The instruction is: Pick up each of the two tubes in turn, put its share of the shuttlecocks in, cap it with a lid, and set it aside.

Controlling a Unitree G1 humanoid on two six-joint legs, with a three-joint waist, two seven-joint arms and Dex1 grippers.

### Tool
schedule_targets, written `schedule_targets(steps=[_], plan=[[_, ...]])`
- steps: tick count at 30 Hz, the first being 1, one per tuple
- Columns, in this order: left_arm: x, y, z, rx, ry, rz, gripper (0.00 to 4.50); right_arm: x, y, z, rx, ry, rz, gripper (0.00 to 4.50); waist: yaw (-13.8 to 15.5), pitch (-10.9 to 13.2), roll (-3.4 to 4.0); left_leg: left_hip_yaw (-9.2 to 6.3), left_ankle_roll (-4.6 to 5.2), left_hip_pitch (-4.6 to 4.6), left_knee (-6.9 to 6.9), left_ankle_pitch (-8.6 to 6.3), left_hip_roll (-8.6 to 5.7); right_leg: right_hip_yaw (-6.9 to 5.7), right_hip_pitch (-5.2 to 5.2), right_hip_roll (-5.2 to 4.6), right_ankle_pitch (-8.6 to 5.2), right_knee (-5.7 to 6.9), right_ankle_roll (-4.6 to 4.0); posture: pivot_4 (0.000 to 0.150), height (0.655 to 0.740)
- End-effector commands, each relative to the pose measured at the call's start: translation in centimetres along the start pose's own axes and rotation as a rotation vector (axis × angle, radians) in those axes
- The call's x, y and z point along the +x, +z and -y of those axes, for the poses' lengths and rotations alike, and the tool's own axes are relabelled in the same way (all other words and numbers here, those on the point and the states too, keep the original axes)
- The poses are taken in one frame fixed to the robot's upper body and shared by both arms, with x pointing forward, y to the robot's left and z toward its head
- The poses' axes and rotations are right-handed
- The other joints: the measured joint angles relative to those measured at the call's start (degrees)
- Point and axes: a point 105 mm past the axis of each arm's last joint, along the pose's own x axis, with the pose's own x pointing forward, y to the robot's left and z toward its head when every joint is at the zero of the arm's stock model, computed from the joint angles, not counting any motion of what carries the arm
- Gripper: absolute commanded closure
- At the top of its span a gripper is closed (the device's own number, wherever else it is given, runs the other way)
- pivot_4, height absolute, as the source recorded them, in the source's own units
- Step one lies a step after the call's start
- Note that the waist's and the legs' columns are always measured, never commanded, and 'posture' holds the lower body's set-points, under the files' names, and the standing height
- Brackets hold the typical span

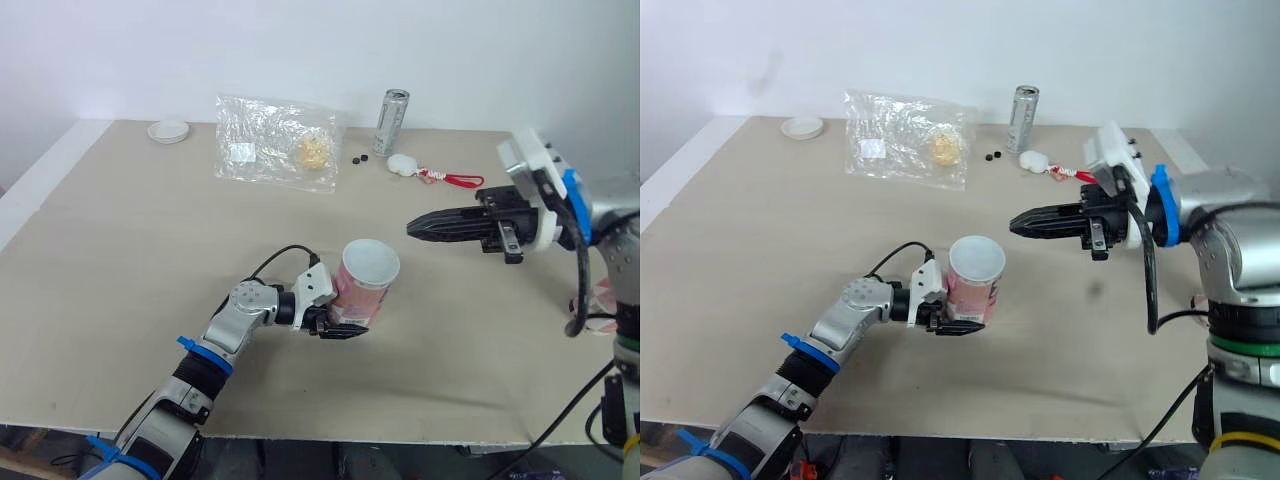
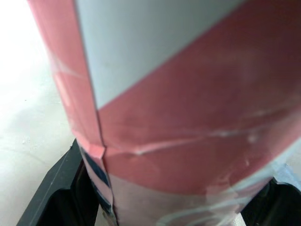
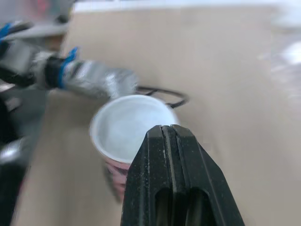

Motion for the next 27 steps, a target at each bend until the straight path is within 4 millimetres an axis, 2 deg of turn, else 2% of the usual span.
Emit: schedule_targets(steps=[1,4,5,8,10,11,20,27], plan=[[-1.4,-1.5,-1.0,-0.033,0.058,-0.062,1.15,-1.3,-0.6,-1.0,-0.035,-0.087,0.058,4.17,0.0,0.01,-0.02,-0.03,0.0,-0.01,0.03,0.0,0.0,-0.02,0.0,0.0,0.0,0.0,0.0,0.15,0.74],[-1.5,-1.0,-0.9,-0.017,0.045,-0.031,0.11,-2.0,-4.1,-1.5,0.013,-0.161,0.06,3.07,-0.1,0.03,0.01,0.0,0.0,0.01,0.02,0.0,0.01,0.01,0.01,0.01,-0.01,0.01,0.01,0.15,0.74],[-1.5,-0.8,-0.9,-0.012,0.041,-0.024,0.0,-2.1,-4.8,-1.6,0.02,-0.171,0.056,2.58,-0.12,0.04,0.02,0.0,0.0,0.01,-0.01,0.0,0.0,0.02,0.0,0.02,-0.01,0.0,0.01,0.15,0.74],[-1.8,0.1,-1.2,0.005,0.036,0.012,0.0,-1.0,-8.7,-4.0,0.052,-0.116,0.002,1.09,0.01,0.08,0.07,-0.04,0.0,0.02,-0.01,0.0,0.0,0.01,0.04,0.04,-0.03,0.01,0.03,0.15,0.74],[-1.9,0.4,-1.3,0.015,0.032,0.022,0.0,-0.1,-9.7,-5.0,0.063,-0.085,0.0,0.18,-0.07,0.12,0.12,-0.1,-0.01,0.0,-0.01,-0.01,0.0,0.02,0.05,0.11,-0.07,0.01,0.05,0.15,0.74],[-2.0,0.5,-1.3,0.021,0.031,0.023,0.0,0.2,-9.9,-5.2,0.066,-0.079,0.005,0.02,-0.23,0.18,0.19,-0.08,-0.02,-0.01,-0.02,-0.01,0.01,0.04,0.03,0.11,-0.07,0.01,0.05,0.15,0.74],[-4.4,1.1,-1.5,0.067,0.019,0.03,0.0,4.5,-12.0,-5.1,0.07,-0.031,0.049,0.02,-0.26,0.5,0.25,-0.11,-0.05,-0.07,-0.01,-0.03,0.0,0.06,0.03,0.12,-0.11,0.0,0.06,0.15,0.74],[-6.8,2.1,-1.2,0.074,0.031,0.053,0.0,6.4,-12.6,-4.2,0.04,-0.026,0.065,0.02,0.1,0.64,0.31,-0.19,-0.22,-0.11,-0.05,-0.14,0.02,0.04,0.03,0.18,-0.15,0.01,0.31,0.15,0.74]])
